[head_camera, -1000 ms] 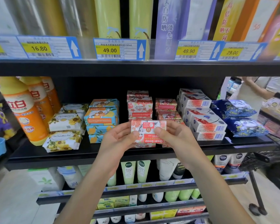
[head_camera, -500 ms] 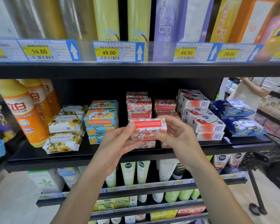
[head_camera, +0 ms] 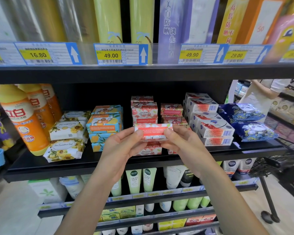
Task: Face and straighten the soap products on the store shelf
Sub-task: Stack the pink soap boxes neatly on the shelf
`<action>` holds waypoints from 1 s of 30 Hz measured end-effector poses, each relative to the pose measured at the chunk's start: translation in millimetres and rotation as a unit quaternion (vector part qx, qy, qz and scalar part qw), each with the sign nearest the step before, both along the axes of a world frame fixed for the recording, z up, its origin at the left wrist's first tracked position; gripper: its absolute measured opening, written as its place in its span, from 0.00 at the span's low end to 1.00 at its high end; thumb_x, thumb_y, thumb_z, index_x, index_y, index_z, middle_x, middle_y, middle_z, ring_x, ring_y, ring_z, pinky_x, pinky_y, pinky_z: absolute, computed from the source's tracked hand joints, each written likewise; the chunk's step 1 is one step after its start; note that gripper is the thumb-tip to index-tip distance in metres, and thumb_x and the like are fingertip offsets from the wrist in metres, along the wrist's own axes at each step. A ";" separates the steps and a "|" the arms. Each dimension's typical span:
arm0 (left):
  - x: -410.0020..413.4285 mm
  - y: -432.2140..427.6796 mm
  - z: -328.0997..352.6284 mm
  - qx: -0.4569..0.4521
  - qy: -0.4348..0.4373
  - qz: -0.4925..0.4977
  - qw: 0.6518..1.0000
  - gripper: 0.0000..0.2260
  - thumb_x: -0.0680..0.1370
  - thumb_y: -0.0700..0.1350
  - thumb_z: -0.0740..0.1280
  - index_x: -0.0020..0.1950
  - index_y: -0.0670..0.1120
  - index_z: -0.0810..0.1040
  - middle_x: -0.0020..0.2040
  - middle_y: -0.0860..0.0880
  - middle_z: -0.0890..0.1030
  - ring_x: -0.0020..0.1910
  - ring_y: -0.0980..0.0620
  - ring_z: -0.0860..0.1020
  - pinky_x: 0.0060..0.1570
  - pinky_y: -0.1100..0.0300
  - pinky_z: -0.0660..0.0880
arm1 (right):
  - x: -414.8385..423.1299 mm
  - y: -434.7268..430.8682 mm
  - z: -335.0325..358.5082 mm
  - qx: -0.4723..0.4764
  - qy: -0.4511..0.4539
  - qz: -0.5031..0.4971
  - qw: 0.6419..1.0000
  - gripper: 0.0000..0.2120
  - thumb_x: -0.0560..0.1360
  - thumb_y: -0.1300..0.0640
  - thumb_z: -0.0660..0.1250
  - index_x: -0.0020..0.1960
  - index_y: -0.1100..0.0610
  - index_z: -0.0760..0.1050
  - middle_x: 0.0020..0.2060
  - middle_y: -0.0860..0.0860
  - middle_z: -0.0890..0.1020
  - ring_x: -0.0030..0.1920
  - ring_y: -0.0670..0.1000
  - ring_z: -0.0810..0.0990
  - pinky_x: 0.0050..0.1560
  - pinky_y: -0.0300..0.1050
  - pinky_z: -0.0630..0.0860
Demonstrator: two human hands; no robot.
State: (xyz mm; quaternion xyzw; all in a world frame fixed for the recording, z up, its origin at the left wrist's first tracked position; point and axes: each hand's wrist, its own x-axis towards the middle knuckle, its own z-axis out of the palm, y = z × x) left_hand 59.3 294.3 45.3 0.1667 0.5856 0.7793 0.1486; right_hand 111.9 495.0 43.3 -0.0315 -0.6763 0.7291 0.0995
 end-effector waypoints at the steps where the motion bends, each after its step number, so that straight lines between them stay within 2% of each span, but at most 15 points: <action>1: -0.2 0.2 -0.3 0.001 0.000 0.002 1.000 0.21 0.78 0.46 0.71 0.69 0.40 0.77 0.61 0.44 0.85 0.62 0.47 0.83 0.64 0.55 0.78 | 0.4 -1.3 1.5 0.000 -0.006 0.005 1.000 0.32 0.68 0.42 0.75 0.67 0.56 0.75 0.58 0.52 0.86 0.57 0.50 0.86 0.64 0.48 0.78; 4: -0.7 1.1 -0.9 0.013 -0.008 0.005 1.000 0.23 0.77 0.45 0.72 0.71 0.40 0.75 0.61 0.44 0.85 0.62 0.47 0.82 0.64 0.55 0.77 | 0.2 -1.4 2.6 -0.007 -0.012 0.009 1.000 0.33 0.69 0.43 0.75 0.68 0.59 0.75 0.55 0.53 0.87 0.56 0.52 0.86 0.65 0.48 0.78; 8: 0.1 1.9 -0.5 0.017 0.000 0.003 1.000 0.23 0.76 0.46 0.72 0.69 0.41 0.76 0.61 0.44 0.85 0.62 0.48 0.83 0.64 0.56 0.78 | -0.6 -0.1 3.5 -0.028 -0.016 0.004 0.999 0.40 0.65 0.42 0.78 0.70 0.61 0.73 0.57 0.54 0.86 0.56 0.54 0.86 0.69 0.53 0.75; 13: -0.5 4.3 0.7 0.029 -0.001 0.015 0.999 0.29 0.70 0.47 0.75 0.70 0.44 0.76 0.60 0.44 0.85 0.61 0.48 0.83 0.61 0.57 0.80 | 3.5 -0.2 7.5 -0.050 -0.002 0.021 0.999 0.28 0.70 0.50 0.75 0.66 0.61 0.75 0.56 0.53 0.87 0.58 0.50 0.85 0.61 0.43 0.80; 15: -1.0 4.4 0.5 0.030 -0.002 0.018 0.999 0.29 0.70 0.46 0.75 0.71 0.45 0.75 0.61 0.45 0.85 0.61 0.49 0.83 0.61 0.56 0.80 | 3.5 0.5 6.4 -0.055 0.004 0.021 0.998 0.26 0.71 0.53 0.74 0.66 0.61 0.75 0.57 0.53 0.86 0.59 0.50 0.85 0.59 0.42 0.81; 18: 0.4 4.0 1.2 0.019 0.007 0.011 1.000 0.29 0.71 0.45 0.74 0.73 0.47 0.73 0.63 0.47 0.84 0.63 0.50 0.82 0.63 0.53 0.77 | 2.5 2.6 1.5 -0.043 0.007 0.007 0.999 0.30 0.66 0.50 0.78 0.66 0.55 0.77 0.60 0.53 0.85 0.61 0.50 0.83 0.65 0.49 0.78; 20: 0.7 3.9 1.6 0.012 0.008 0.009 1.000 0.28 0.72 0.45 0.73 0.72 0.49 0.73 0.62 0.48 0.84 0.62 0.51 0.82 0.62 0.54 0.76 | 2.4 3.2 -0.6 -0.021 0.013 -0.006 1.000 0.30 0.62 0.48 0.81 0.62 0.46 0.79 0.57 0.44 0.85 0.61 0.43 0.82 0.68 0.53 0.76; 22: 0.7 4.2 2.7 0.010 -0.001 0.009 1.000 0.26 0.73 0.47 0.72 0.71 0.49 0.74 0.59 0.48 0.85 0.59 0.53 0.83 0.59 0.57 0.77 | 2.1 4.9 -3.1 -0.004 0.025 0.000 1.000 0.28 0.61 0.49 0.82 0.60 0.43 0.79 0.55 0.38 0.85 0.62 0.40 0.80 0.70 0.54 0.74; 25: 1.2 3.8 4.4 0.012 -0.023 0.001 1.000 0.23 0.76 0.49 0.70 0.70 0.44 0.76 0.59 0.46 0.86 0.60 0.50 0.83 0.60 0.54 0.77 | 1.8 7.8 -4.7 0.002 0.046 0.010 0.999 0.27 0.65 0.55 0.82 0.63 0.45 0.80 0.62 0.45 0.84 0.66 0.47 0.80 0.72 0.58 0.72; 27: 2.3 3.2 4.6 0.008 -0.031 -0.004 0.999 0.19 0.78 0.49 0.68 0.65 0.42 0.79 0.58 0.45 0.86 0.60 0.48 0.83 0.60 0.53 0.78 | 2.5 8.7 -4.7 0.002 0.062 0.016 0.998 0.29 0.66 0.58 0.81 0.66 0.47 0.79 0.65 0.50 0.82 0.67 0.53 0.79 0.71 0.61 0.72; 30: 2.0 3.2 4.1 -0.001 -0.034 -0.014 0.999 0.17 0.79 0.49 0.67 0.63 0.41 0.81 0.57 0.44 0.86 0.59 0.48 0.84 0.58 0.55 0.81 | 2.5 10.4 -6.8 0.006 0.074 0.029 0.997 0.31 0.66 0.56 0.81 0.67 0.45 0.78 0.67 0.50 0.81 0.68 0.55 0.79 0.71 0.63 0.72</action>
